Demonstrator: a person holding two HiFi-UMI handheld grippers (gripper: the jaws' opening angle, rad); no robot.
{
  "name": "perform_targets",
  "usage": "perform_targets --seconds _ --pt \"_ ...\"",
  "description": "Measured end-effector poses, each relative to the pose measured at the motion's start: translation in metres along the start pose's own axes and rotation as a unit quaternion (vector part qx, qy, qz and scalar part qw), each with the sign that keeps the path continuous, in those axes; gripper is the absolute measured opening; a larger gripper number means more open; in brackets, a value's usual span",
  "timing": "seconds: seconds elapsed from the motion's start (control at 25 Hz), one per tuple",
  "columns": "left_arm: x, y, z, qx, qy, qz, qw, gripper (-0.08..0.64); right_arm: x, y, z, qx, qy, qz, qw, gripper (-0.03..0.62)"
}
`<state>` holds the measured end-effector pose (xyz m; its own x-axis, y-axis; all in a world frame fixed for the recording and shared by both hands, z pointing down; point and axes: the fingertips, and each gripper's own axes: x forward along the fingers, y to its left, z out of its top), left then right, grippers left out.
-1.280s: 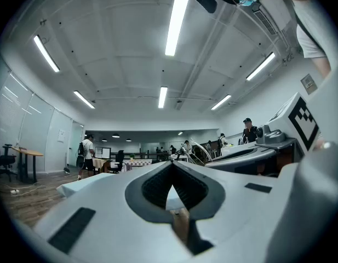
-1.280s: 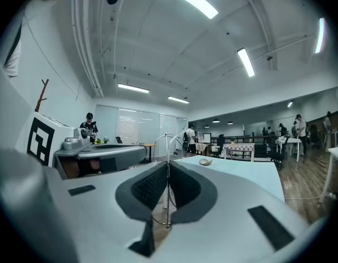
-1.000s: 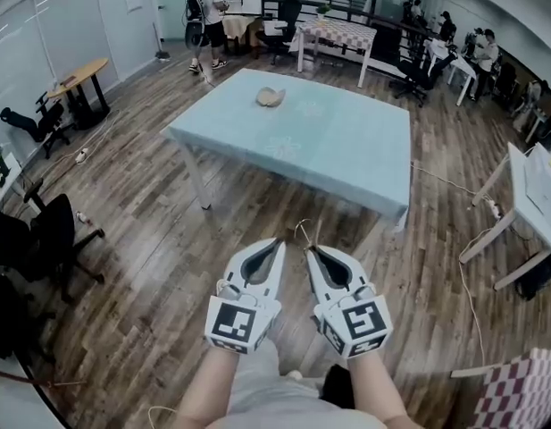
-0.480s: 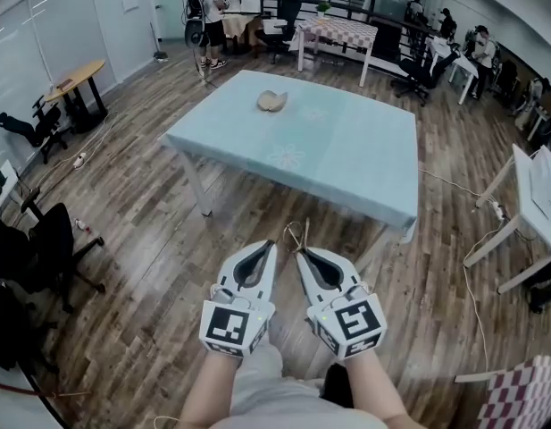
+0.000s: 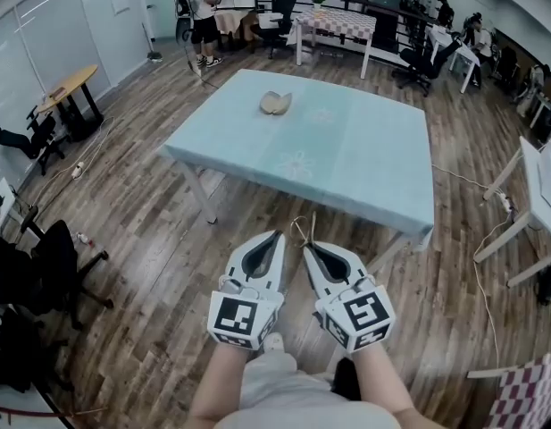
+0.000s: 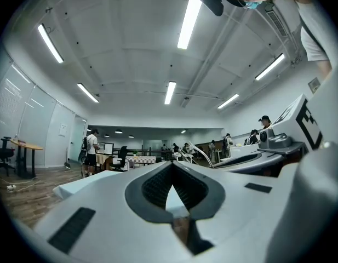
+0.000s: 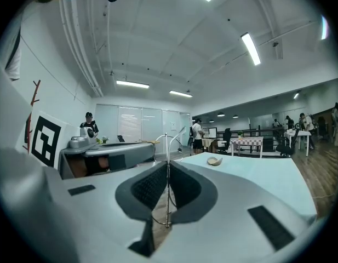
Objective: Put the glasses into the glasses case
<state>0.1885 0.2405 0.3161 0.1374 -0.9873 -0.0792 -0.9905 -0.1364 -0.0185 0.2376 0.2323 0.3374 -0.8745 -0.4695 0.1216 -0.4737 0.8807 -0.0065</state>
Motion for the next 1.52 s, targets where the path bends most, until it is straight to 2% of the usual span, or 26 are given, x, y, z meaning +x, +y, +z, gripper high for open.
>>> perform_targets --seconds 0.52,1.04,1.52 --pt "0.037 0.065 -0.01 -0.008 -0.003 -0.019 0.9998 0.008 0.077 -0.011 0.007 0.001 0.0 -0.013 1.0 0.02" --pt "0.057 0.104 -0.026 -0.04 -0.001 -0.011 0.9992 0.008 0.113 -0.019 0.001 -0.011 0.032 -0.014 0.999 0.02" --pt "0.102 0.156 -0.037 -0.029 0.008 0.006 0.9995 0.008 0.178 -0.051 -0.002 -0.001 0.035 -0.001 0.999 0.02"
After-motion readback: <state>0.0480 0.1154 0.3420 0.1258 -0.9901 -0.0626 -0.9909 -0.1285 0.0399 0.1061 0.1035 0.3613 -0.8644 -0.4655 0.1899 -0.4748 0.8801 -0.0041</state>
